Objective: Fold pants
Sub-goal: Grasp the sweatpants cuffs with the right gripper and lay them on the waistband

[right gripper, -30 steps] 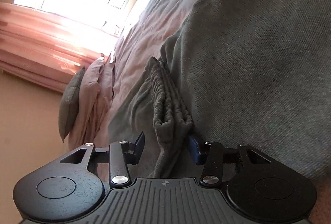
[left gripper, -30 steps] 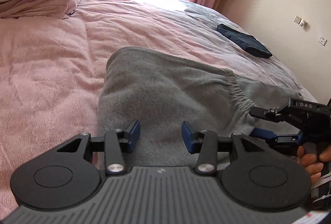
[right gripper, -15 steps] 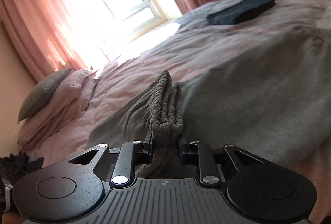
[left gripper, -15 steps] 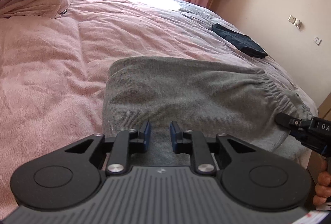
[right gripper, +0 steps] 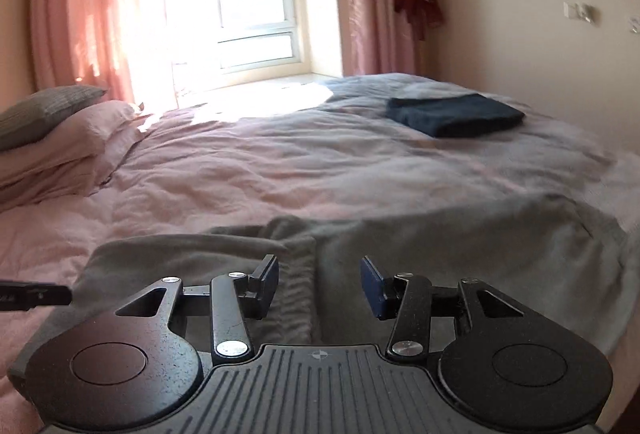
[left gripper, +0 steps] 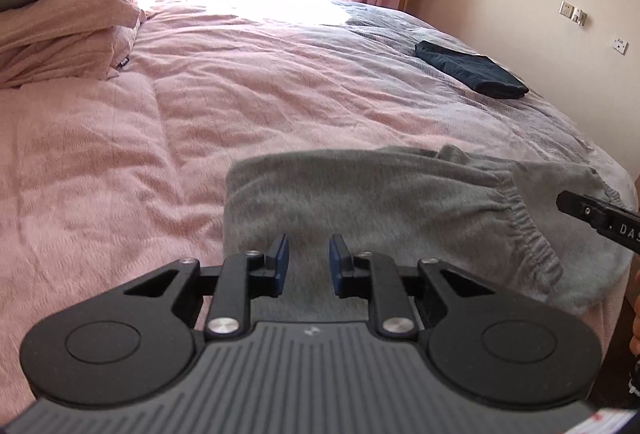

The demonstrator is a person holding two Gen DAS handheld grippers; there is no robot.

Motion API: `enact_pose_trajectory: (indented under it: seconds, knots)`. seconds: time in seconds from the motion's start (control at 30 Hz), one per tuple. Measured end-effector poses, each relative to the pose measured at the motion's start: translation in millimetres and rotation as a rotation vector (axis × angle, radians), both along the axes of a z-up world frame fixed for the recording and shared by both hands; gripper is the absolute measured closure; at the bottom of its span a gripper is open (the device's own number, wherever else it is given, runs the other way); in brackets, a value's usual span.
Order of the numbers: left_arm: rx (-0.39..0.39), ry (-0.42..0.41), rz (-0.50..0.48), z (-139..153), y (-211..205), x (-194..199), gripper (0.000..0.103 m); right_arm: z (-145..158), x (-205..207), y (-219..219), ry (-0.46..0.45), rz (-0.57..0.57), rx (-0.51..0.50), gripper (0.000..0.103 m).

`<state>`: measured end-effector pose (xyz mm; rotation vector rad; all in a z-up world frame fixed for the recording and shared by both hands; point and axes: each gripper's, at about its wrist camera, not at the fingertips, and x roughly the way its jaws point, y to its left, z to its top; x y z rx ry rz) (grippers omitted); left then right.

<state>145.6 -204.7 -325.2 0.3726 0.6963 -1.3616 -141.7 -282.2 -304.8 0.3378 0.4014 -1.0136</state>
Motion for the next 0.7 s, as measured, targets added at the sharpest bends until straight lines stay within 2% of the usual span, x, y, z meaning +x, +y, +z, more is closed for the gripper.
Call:
enact_pose_trajectory:
  seconds: [0.13, 0.23, 0.3, 0.37, 0.43, 0.53, 0.6, 0.7]
  knots:
    - [-0.002, -0.038, -0.012, 0, -43, 0, 0.086, -9, 39, -20, 0.078, 0.095, -0.059, 0.072]
    - [0.024, -0.071, -0.003, -15, -75, -2, 0.086, -35, 60, -36, 0.209, 0.12, -0.078, 0.08]
    - [0.062, -0.082, 0.002, -32, -94, -5, 0.086, -57, 67, -50, 0.273, 0.121, -0.051, 0.081]
    - [0.098, -0.088, 0.002, -49, -105, -7, 0.086, -75, 65, -59, 0.289, 0.146, -0.043, 0.081]
    - [0.096, -0.099, 0.005, -56, -106, -8, 0.086, -79, 61, -63, 0.28, 0.154, -0.041, 0.08]
    - [0.099, -0.099, 0.016, -46, -95, -9, 0.085, -61, 49, -60, 0.226, 0.146, 0.0, 0.08]
    - [0.083, -0.082, 0.01, -33, -76, -11, 0.086, -43, 33, -50, 0.171, 0.127, 0.033, 0.08]
    - [0.051, -0.078, -0.002, -15, -30, -22, 0.086, -19, 5, -17, 0.096, 0.142, 0.029, 0.08]
